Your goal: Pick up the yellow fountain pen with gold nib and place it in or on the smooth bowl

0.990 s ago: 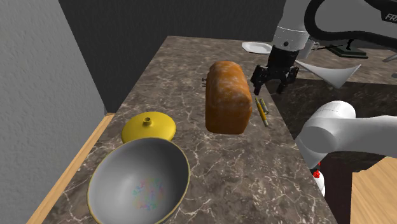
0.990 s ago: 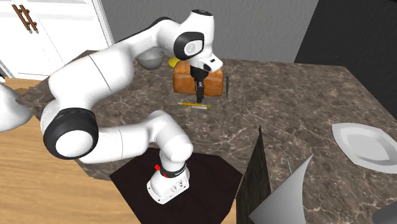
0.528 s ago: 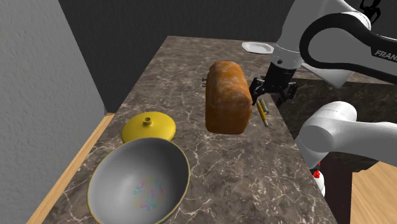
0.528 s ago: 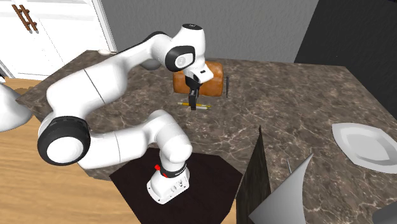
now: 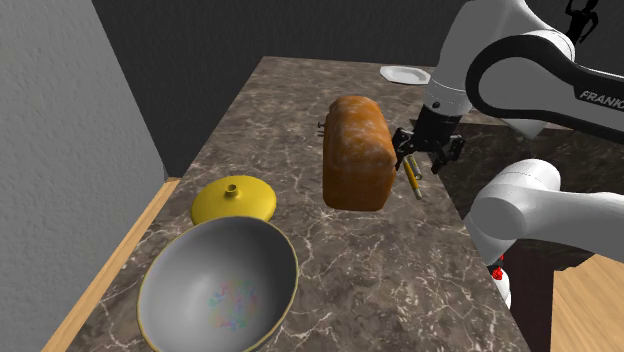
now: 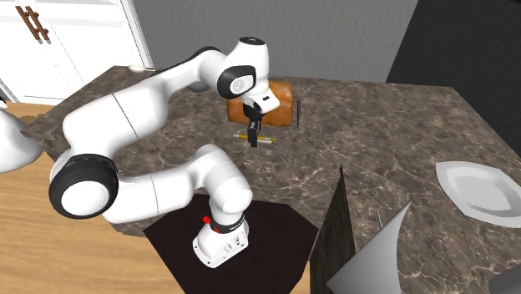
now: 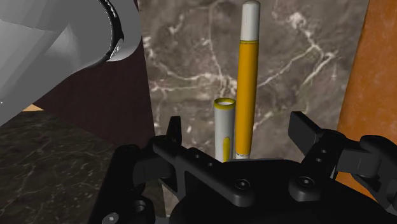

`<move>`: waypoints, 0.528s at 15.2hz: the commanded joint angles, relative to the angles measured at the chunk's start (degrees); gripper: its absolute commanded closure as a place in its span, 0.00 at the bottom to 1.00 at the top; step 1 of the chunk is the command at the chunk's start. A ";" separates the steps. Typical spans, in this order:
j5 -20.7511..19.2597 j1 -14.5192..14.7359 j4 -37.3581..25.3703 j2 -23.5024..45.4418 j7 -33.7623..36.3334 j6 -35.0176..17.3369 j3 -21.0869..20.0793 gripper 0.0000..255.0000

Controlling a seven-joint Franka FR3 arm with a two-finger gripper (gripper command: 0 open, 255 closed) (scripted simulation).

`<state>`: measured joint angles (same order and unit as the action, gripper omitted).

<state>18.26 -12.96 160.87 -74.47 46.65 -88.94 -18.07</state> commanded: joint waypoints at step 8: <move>0.00 0.00 0.00 -0.01 0.00 0.01 0.00 1.00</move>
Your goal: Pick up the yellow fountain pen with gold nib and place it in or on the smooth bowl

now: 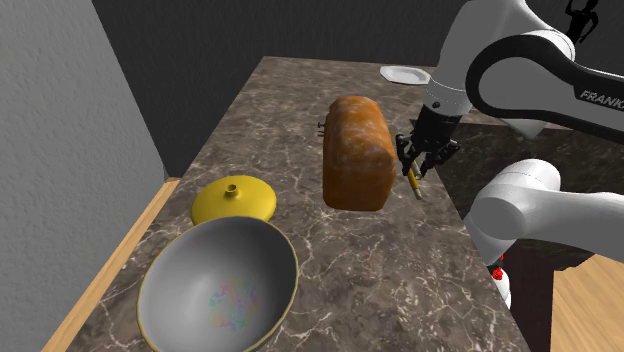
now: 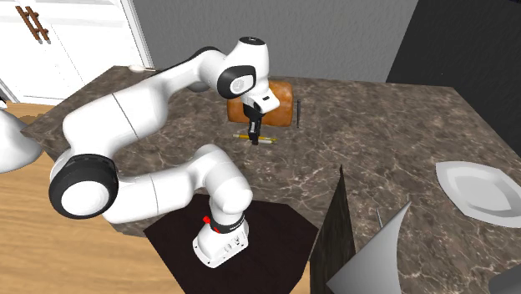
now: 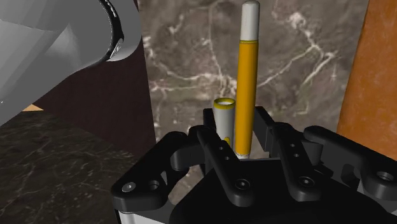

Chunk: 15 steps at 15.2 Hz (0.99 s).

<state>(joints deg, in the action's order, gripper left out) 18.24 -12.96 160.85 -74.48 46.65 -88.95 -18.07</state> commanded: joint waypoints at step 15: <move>-2.73 -1.71 -10.47 4.01 0.17 6.41 2.68 1.00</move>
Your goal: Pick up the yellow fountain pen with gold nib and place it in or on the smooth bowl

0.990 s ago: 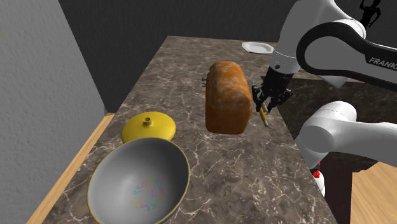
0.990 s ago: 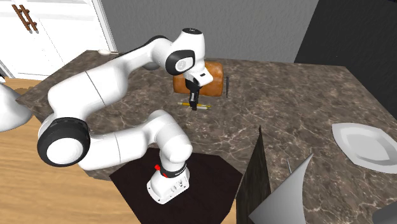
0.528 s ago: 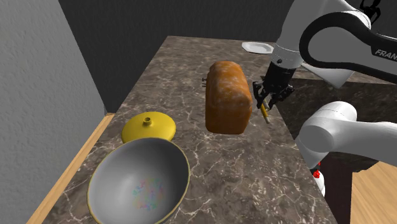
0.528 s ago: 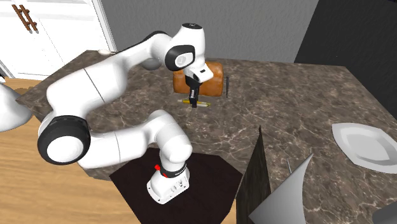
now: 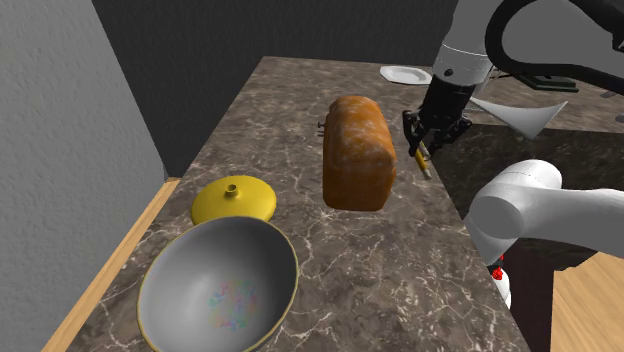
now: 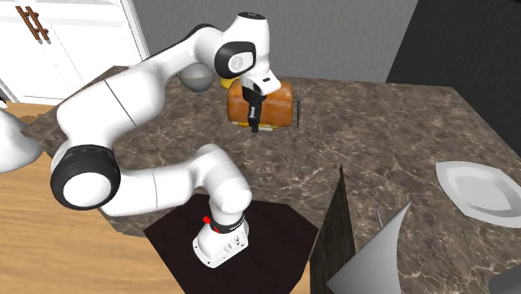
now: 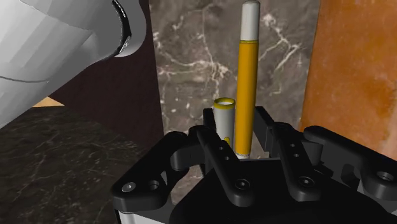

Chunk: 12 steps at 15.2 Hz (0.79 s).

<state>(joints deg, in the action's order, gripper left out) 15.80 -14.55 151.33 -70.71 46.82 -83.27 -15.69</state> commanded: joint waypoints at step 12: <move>-2.23 -1.27 -12.22 5.25 0.41 6.98 2.20 1.00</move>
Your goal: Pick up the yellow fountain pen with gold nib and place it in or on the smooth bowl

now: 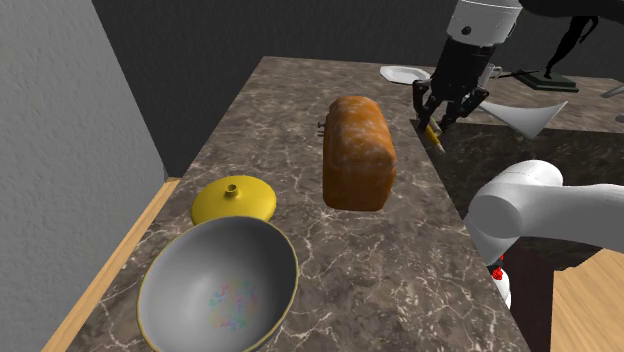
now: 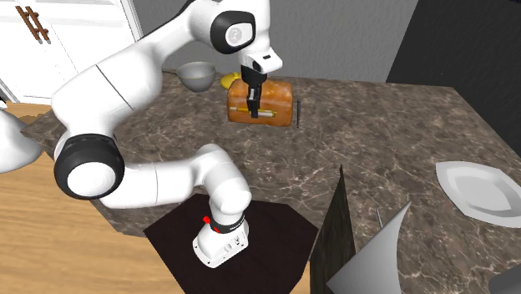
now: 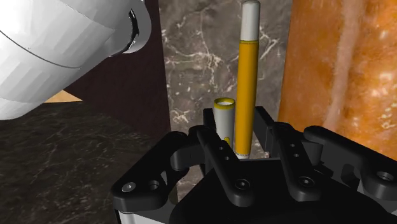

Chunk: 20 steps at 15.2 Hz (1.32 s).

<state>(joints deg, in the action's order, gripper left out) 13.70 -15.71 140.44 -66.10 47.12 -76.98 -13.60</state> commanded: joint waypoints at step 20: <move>11.39 -1.81 -18.78 10.61 14.78 3.69 -15.13 1.00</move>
<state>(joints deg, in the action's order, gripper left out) 24.06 -17.29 122.58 -56.19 60.59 -72.98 -27.23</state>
